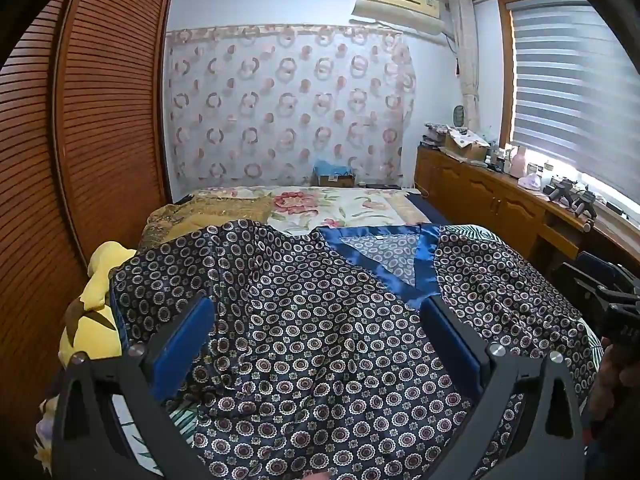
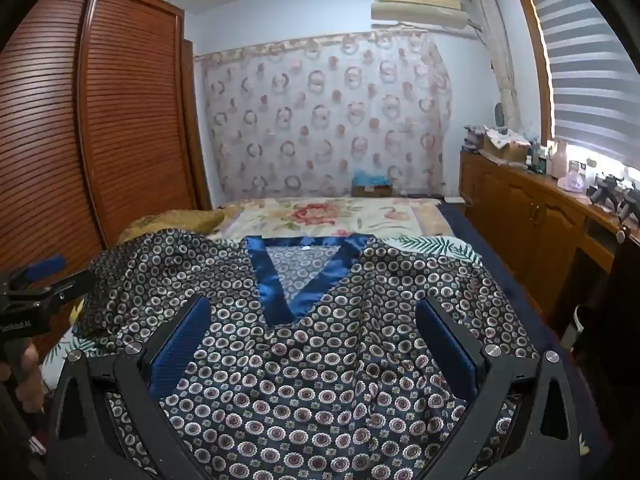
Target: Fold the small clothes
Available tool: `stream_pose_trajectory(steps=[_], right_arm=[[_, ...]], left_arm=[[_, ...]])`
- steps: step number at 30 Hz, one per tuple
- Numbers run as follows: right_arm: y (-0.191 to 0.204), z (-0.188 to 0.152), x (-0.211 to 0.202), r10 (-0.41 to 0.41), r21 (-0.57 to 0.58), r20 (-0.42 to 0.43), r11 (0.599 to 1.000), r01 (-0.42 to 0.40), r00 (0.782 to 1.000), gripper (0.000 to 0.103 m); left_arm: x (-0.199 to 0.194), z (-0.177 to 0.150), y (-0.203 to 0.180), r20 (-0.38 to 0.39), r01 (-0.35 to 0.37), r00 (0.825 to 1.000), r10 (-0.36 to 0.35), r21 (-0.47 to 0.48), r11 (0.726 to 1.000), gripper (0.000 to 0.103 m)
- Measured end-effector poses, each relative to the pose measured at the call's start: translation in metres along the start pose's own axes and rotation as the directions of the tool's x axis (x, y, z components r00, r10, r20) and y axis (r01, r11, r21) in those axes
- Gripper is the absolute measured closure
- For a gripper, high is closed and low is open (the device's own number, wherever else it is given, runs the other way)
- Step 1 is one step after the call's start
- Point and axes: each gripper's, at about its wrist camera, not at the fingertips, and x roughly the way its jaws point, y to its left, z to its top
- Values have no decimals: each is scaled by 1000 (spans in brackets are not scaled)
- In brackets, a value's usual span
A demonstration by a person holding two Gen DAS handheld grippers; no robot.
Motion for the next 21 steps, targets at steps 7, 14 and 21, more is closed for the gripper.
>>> stream_pose_trajectory(steps=[7, 14, 21], right_arm=[[9, 0, -2, 2, -6, 2, 1000, -2, 1000, 0], [-5, 2, -3, 2, 6, 1, 1000, -2, 1000, 0], [-5, 2, -3, 4, 4, 1, 1000, -4, 1000, 0]], left_arm=[[-2, 0, 2, 5, -3, 1000, 3, 3, 1000, 0], [-4, 3, 5, 6, -7, 1000, 7, 8, 1000, 0], [-8, 5, 3, 16, -17, 1000, 17, 10, 1000, 0]])
